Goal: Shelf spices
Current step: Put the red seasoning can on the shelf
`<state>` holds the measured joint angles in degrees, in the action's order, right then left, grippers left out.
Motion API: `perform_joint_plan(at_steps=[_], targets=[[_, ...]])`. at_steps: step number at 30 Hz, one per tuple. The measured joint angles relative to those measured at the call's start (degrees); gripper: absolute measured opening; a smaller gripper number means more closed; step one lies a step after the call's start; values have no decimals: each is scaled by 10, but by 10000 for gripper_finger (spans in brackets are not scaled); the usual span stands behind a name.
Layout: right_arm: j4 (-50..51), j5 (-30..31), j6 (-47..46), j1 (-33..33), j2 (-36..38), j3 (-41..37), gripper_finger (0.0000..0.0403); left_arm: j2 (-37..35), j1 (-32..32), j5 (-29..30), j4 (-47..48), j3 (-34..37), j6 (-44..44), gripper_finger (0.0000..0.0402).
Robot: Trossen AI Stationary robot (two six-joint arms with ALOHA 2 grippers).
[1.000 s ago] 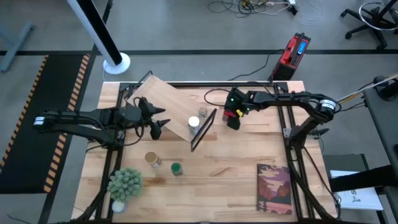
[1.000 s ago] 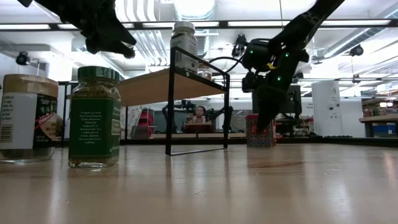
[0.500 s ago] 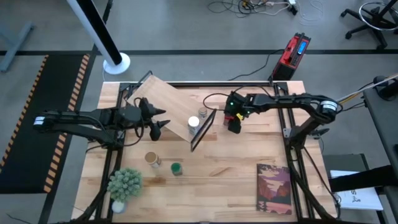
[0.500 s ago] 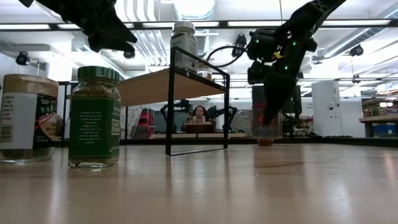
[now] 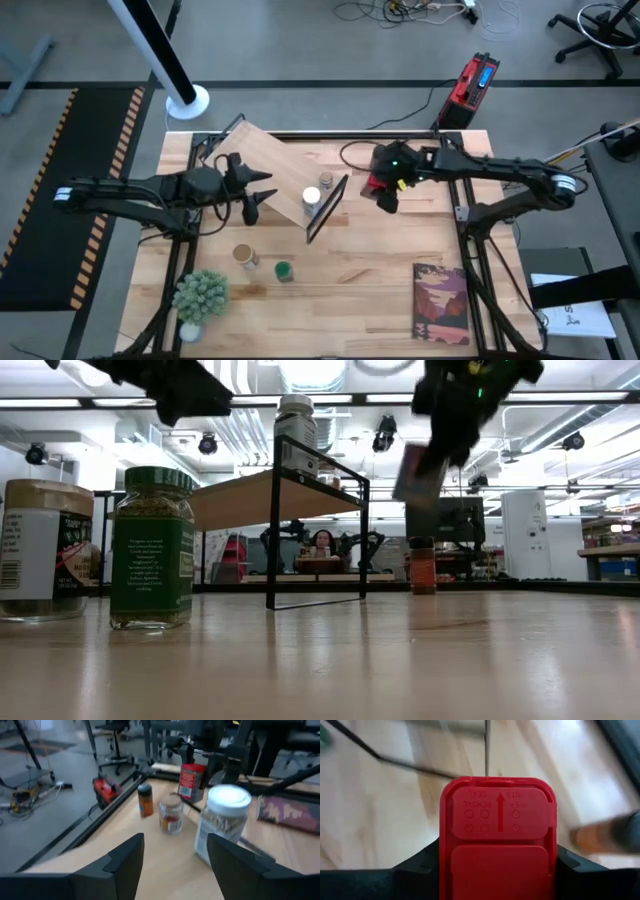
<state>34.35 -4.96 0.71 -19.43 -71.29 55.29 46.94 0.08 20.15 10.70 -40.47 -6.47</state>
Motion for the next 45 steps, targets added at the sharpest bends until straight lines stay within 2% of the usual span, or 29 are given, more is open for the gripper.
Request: perform_joint_plan(at_steps=[6,10,13,18,23,29,34,45], targets=[[28,32,15,21,42,69,188,3,0,-35,-84,0,35,212],[52,36,33,23,45,131,187,22,0,-36,-154,0,43,219],[58,36,55,23,37,169,189,53,0,-36,-157,-28,43,224],[60,31,86,23,11,215,188,125,0,-36,-87,-122,58,224],[61,-13,101,30,-20,238,188,195,1,-40,9,-240,69,215],[62,-15,133,64,-32,257,188,268,2,-89,117,-356,80,210],[62,-15,149,91,-38,283,188,315,2,-125,146,-403,104,217],[52,-15,154,131,-46,290,189,380,4,-128,202,-473,110,234]])
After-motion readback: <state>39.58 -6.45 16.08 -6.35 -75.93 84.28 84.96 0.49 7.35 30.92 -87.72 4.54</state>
